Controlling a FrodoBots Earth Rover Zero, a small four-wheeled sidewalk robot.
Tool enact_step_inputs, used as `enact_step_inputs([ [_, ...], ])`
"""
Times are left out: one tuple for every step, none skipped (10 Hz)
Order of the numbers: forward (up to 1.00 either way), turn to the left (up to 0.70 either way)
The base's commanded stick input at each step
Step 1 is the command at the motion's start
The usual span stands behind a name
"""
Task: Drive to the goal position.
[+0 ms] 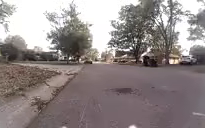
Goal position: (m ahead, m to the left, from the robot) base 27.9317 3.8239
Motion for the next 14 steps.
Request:
enact_step_inputs([
  [0.08, 0.00],
  [0.09, 0.00],
  [0.09, 0.00],
  [0.08, 0.00],
  [0.08, 0.00],
  [0.08, 0.00],
  [0.09, 0.00],
  [0.09, 0.00],
  [0.09, 0.00],
  [0.09, 0.00],
  [0.08, 0.00],
  [0.08, 0.00],
  [0.08, 0.00],
  [0.08, 0.00],
])
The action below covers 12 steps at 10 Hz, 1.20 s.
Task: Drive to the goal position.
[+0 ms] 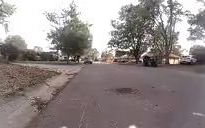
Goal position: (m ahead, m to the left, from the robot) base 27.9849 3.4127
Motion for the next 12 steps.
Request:
enact_step_inputs([
  [0.08, 0.00],
  [0.08, 0.00],
  [0.12, 0.00],
  [0.25, 0.00],
  [0.70, 0.00],
  [1.00, 0.00],
  [1.00, 0.00],
  [1.00, 0.00],
  [1.00, 0.00],
  [1.00, 0.00],
  [1.00, 0.00],
  [1.00, 0.00],
])
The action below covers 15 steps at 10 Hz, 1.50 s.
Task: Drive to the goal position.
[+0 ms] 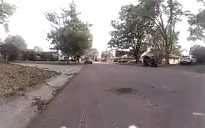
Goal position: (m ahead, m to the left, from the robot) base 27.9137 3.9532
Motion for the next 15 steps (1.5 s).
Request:
enact_step_inputs([
  [1.00, 0.00],
  [1.00, 0.00],
  [1.00, 0.00],
  [1.00, 0.00],
  [1.00, 0.00],
  [1.00, 0.00],
  [1.00, 0.00],
  [1.00, 0.00],
  [1.00, 0.00],
  [1.00, 0.00],
  [1.00, 0.00],
  [1.00, 0.00],
  [1.00, 0.00],
  [1.00, 0.00],
  [1.00, 0.00],
])
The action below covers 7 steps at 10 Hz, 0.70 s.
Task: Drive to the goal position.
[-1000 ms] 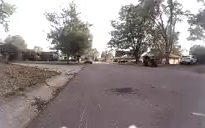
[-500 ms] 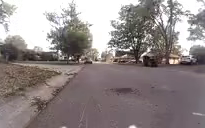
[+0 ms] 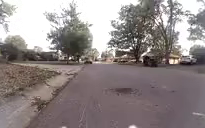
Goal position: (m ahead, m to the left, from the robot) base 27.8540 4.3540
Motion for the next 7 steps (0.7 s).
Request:
enact_step_inputs([
  [1.00, 0.00],
  [1.00, 0.00],
  [1.00, 0.00],
  [1.00, 0.00],
  [1.00, 0.00],
  [0.20, 0.00],
  [0.01, 0.00],
])
